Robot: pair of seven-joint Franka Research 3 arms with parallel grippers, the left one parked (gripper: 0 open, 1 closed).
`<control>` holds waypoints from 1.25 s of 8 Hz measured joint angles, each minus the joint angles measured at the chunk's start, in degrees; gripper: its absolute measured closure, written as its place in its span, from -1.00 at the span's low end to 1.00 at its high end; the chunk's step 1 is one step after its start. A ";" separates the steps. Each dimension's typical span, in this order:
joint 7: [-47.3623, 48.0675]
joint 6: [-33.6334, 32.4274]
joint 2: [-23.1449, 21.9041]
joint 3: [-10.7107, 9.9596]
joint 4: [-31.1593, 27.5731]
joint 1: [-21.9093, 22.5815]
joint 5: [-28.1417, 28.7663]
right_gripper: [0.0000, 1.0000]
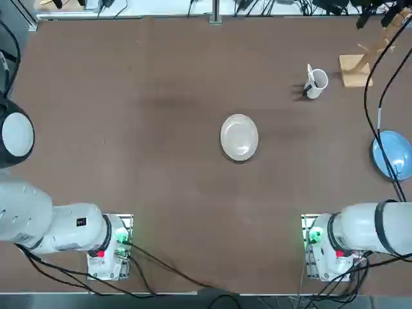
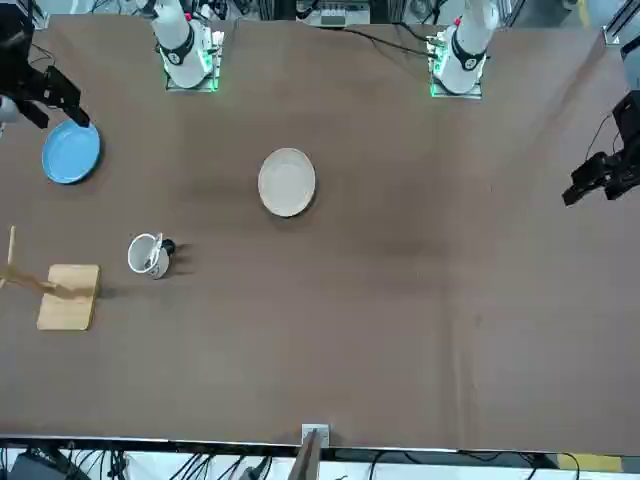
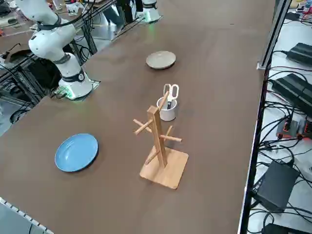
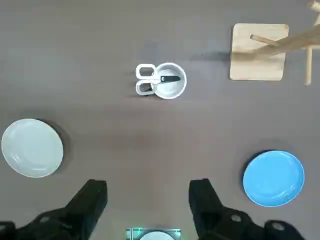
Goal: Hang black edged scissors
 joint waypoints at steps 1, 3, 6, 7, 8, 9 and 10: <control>0.00 0.02 0.01 -0.16 0.04 0.00 0.00 -1.00; 0.00 0.06 0.24 -0.24 0.05 0.10 -0.01 -1.00; 1.59 0.09 2.98 0.64 0.01 2.29 -4.66 -1.00; 4.86 0.57 4.89 1.19 -0.05 4.19 -7.46 -1.00; 8.42 1.63 7.13 1.55 -0.09 6.58 -9.84 -1.00; 12.19 2.91 9.39 1.77 -0.14 8.74 -11.32 -1.00; 16.02 4.60 11.57 1.83 -0.19 10.10 -11.97 -1.00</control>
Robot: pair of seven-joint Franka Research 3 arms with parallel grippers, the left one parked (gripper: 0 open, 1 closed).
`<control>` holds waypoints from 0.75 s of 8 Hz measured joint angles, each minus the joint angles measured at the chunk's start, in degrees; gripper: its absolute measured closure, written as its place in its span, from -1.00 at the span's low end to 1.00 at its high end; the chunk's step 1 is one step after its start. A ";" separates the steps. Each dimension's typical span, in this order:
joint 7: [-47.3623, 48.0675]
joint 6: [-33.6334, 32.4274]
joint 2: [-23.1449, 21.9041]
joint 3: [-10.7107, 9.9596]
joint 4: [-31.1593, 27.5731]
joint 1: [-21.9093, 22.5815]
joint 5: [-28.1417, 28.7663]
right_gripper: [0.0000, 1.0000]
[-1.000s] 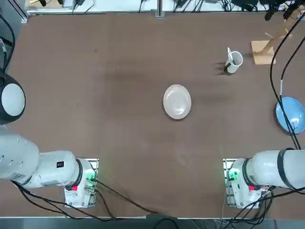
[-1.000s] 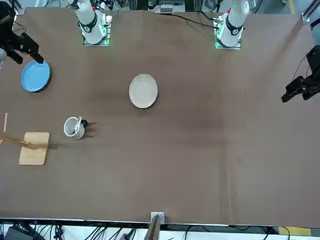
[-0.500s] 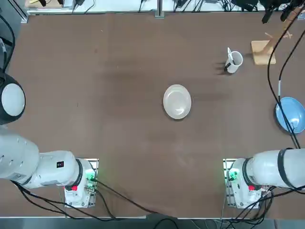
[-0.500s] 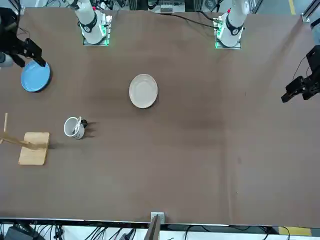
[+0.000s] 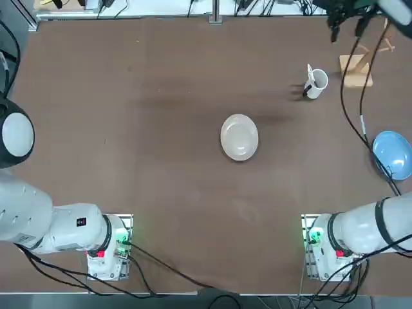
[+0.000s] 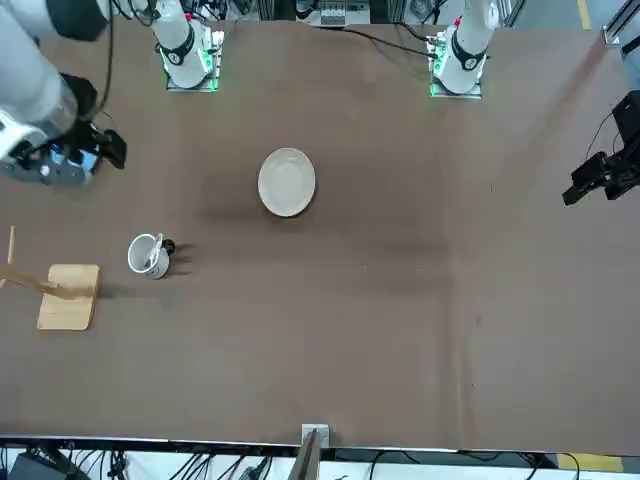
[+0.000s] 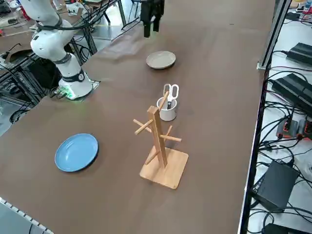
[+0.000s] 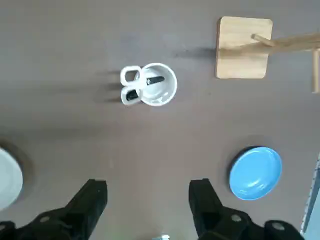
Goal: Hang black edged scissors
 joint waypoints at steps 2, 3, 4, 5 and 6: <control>6.74 4.25 4.43 0.00 -0.31 0.98 -0.74 -1.00; 9.92 6.40 7.02 -0.01 -0.69 1.70 -3.05 -1.00; 14.57 8.89 10.28 0.01 -1.18 3.01 -6.45 -1.00; 19.94 11.97 14.01 0.01 -1.49 4.16 -8.90 -1.00; 23.72 14.81 17.70 0.01 -1.56 4.73 -10.70 -1.00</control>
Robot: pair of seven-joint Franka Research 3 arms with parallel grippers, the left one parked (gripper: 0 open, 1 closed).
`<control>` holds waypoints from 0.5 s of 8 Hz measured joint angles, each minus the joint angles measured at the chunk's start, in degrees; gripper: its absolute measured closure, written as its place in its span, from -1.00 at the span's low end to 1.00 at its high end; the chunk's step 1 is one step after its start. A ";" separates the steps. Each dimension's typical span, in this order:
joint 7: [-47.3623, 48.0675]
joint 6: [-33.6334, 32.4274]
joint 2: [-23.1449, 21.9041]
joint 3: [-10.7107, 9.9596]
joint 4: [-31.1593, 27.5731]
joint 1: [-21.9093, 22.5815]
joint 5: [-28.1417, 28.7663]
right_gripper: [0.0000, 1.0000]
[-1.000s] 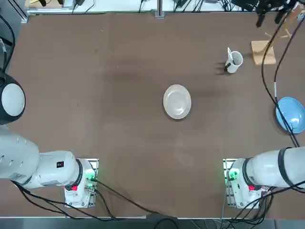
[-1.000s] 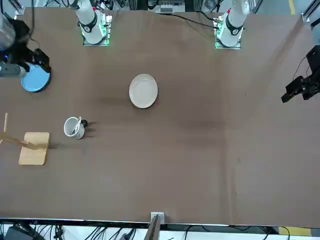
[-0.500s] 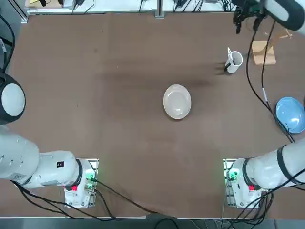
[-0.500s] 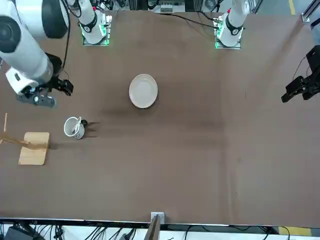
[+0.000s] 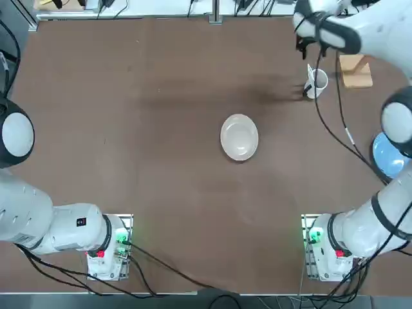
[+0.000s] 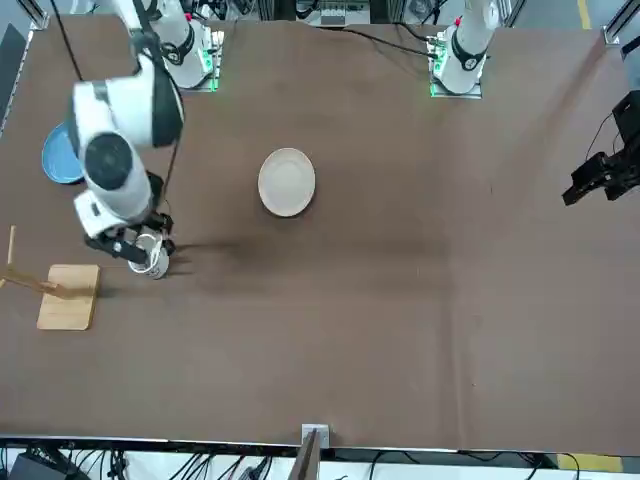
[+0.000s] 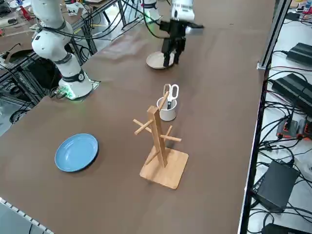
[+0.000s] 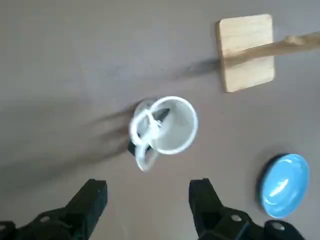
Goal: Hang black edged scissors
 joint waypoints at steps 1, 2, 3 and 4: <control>1.61 1.70 2.81 -0.03 0.04 0.10 -1.44 -1.00; 1.98 2.30 4.47 -0.18 0.09 0.09 -2.51 -1.00; 2.02 2.39 5.41 -0.28 0.11 0.09 -3.41 -1.00; 2.02 2.41 6.02 -0.29 0.12 0.11 -4.12 -1.00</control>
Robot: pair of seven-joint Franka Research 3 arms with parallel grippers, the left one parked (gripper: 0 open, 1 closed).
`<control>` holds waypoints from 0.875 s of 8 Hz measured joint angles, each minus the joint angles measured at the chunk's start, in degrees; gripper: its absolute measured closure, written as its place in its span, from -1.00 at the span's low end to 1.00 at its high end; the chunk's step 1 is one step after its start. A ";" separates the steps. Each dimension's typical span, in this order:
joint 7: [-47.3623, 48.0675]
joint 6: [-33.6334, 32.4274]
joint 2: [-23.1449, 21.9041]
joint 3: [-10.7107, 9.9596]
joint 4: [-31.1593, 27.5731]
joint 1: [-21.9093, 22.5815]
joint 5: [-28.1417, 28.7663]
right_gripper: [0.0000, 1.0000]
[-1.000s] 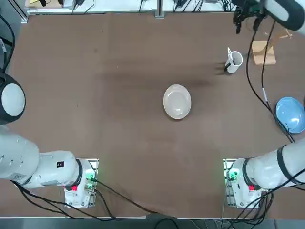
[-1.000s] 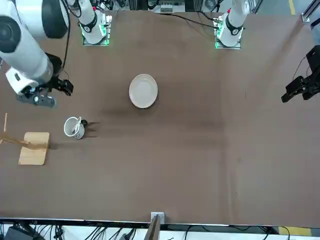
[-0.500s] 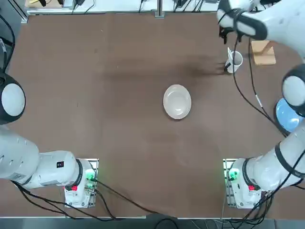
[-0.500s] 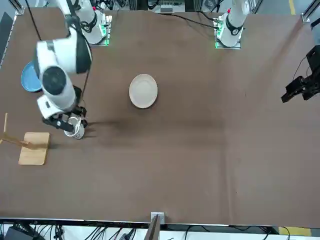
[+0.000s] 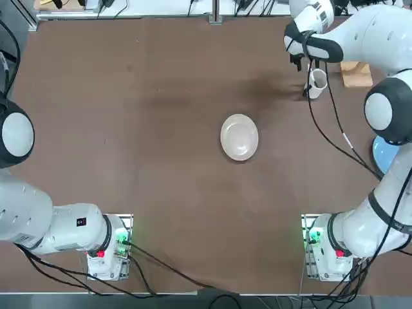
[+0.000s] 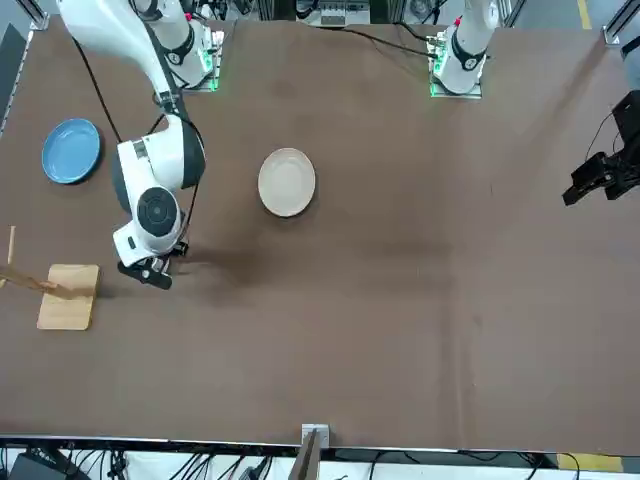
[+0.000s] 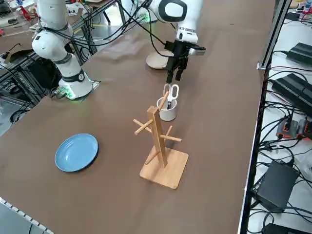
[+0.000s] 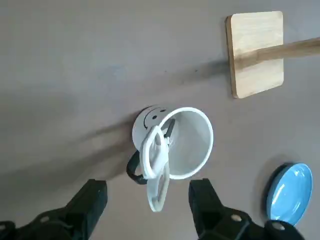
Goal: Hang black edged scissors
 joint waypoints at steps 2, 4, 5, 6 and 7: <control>0.00 0.03 1.07 0.00 0.00 0.07 -1.26 -0.93; 0.00 0.03 1.92 0.00 -0.01 0.09 -2.15 -0.70; 0.00 0.03 2.25 0.00 -0.02 0.09 -2.43 -0.27; 0.00 0.00 2.44 0.00 -0.04 0.11 -2.55 -0.23; 0.00 -0.10 2.54 0.00 -0.06 0.17 -2.61 -0.01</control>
